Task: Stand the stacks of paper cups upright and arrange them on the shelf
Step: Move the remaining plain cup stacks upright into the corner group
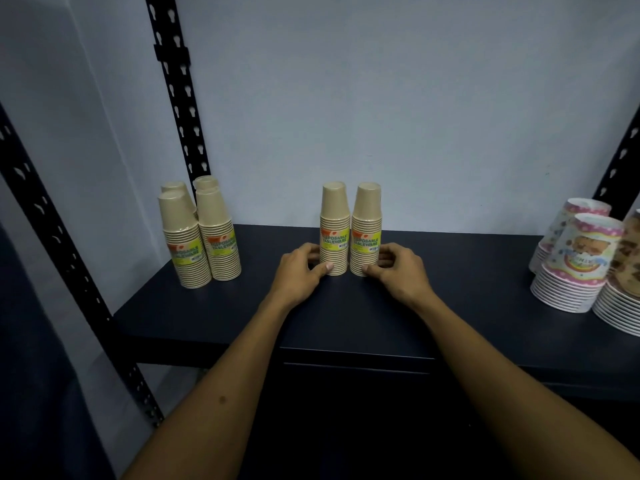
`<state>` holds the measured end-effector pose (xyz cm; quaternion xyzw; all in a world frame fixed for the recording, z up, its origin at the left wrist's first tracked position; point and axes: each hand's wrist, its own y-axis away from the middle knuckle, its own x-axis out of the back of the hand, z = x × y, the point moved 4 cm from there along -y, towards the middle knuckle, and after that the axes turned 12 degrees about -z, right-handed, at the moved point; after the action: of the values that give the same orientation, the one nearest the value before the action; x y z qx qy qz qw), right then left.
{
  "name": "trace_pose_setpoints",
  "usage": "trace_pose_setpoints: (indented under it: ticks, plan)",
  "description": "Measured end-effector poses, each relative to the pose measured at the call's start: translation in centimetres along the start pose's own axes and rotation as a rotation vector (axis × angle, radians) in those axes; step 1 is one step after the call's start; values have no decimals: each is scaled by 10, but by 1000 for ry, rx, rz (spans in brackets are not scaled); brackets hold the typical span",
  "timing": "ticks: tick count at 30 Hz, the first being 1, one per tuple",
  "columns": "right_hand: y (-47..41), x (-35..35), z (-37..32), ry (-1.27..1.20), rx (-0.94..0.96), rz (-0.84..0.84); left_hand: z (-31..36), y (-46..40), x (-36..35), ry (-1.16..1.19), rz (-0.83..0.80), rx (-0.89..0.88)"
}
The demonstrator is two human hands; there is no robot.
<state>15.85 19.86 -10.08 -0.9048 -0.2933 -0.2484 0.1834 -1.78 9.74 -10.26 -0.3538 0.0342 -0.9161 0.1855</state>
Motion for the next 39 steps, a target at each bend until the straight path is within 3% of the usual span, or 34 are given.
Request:
trace_pose_setpoints:
  ticks: [39]
  plan:
    - [5,1,-5,38,4,0,8,6,-3,-176,-27,-54]
